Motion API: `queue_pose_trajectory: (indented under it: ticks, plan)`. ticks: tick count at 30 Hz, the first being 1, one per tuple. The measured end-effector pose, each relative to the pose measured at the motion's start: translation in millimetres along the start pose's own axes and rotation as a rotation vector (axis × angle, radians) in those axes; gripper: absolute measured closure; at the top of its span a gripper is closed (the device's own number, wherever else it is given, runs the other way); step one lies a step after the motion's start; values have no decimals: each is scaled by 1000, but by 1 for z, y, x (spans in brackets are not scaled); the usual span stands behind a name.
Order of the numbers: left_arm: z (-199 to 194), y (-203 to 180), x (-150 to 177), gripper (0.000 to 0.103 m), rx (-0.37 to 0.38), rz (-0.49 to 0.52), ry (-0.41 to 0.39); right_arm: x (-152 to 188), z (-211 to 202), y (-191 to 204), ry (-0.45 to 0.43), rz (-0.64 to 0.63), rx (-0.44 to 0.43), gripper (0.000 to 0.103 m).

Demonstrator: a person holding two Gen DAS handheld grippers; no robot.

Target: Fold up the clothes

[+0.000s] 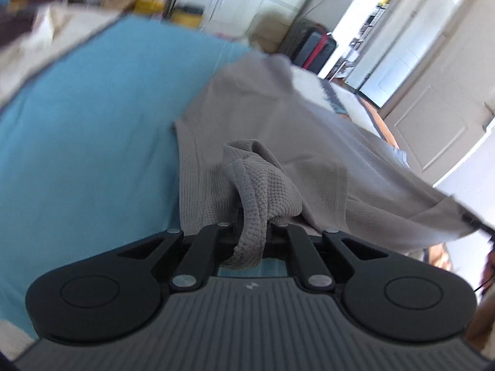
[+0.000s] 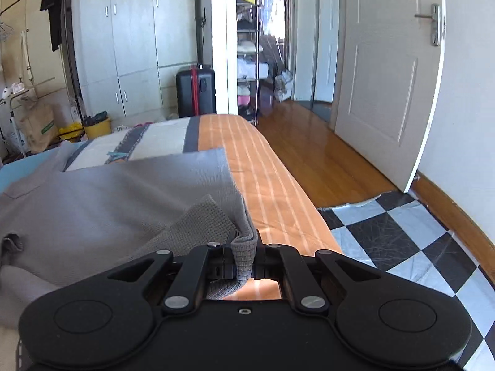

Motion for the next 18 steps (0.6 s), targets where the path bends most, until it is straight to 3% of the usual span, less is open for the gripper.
queue_pose_trajectory:
  ticks: [4, 8, 10, 13, 16, 18]
  plan:
    - [13, 5, 1, 96, -46, 35, 101, -9, -10, 6, -20, -187, 130, 96]
    - [26, 10, 1, 92, -94, 64, 193, 24, 30, -17, 183, -49, 117, 96]
    - [29, 15, -2, 92, -101, 54, 192, 40, 42, -16, 235, -39, 127, 94]
    - [16, 12, -11, 85, -89, 49, 150, 44, 45, -15, 245, -51, 157, 91]
    - [-2, 5, -22, 77, -90, 68, 80, 39, 41, -17, 236, -45, 173, 68]
    - [-13, 1, -29, 73, -59, 88, 55, 32, 34, -22, 221, -29, 171, 62]
Point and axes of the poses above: each gripper's, at about its wrist camera, not at the fingertips, and z roughly the way its jaws point, y to its left, x to its underside, the point moved 4 cm from there along z, roughly the way its jaws point, and after that the axes turned 9 degrees about -z, right-handed, at the moved point
